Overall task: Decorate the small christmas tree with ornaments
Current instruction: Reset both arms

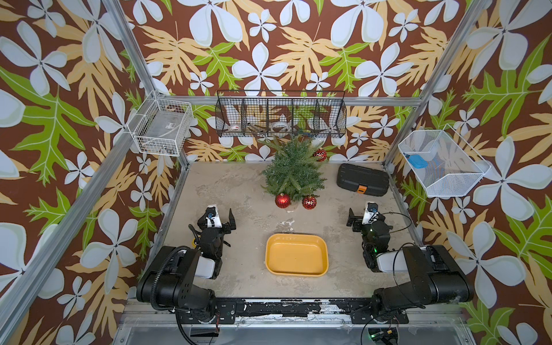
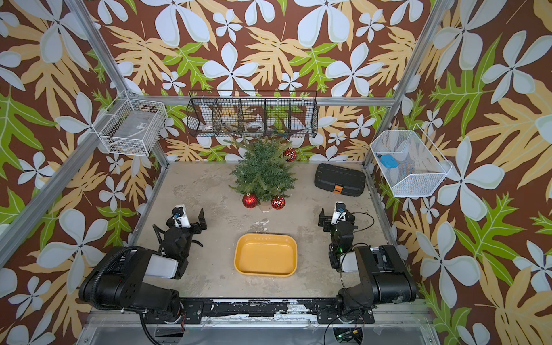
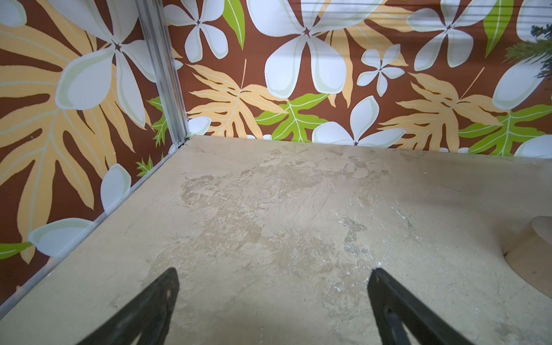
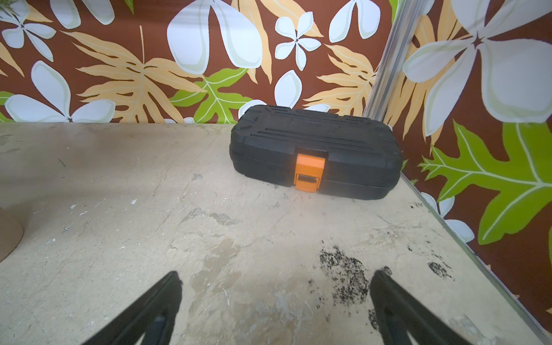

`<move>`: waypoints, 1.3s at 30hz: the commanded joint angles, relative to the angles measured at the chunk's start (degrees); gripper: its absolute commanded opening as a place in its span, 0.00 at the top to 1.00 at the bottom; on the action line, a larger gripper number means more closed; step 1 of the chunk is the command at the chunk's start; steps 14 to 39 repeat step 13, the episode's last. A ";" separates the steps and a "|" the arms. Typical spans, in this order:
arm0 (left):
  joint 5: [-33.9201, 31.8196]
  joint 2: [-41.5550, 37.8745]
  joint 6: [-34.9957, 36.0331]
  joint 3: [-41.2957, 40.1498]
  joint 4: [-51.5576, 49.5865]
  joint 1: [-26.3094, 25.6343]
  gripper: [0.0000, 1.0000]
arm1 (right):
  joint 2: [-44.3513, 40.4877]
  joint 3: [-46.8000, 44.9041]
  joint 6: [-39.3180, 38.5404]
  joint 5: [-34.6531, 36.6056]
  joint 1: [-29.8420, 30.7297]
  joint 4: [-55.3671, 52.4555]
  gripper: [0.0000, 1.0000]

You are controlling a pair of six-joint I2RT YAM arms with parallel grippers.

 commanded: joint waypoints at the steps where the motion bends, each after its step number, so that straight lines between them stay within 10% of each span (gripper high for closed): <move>1: -0.10 -0.16 -0.54 0.26 1.73 0.10 0.00 | -0.14 -0.06 -0.53 0.04 -0.02 1.61 0.00; 39: -0.11 -0.09 -0.54 0.23 1.94 0.09 0.00 | -0.02 0.00 -0.40 -0.05 -0.02 1.58 0.00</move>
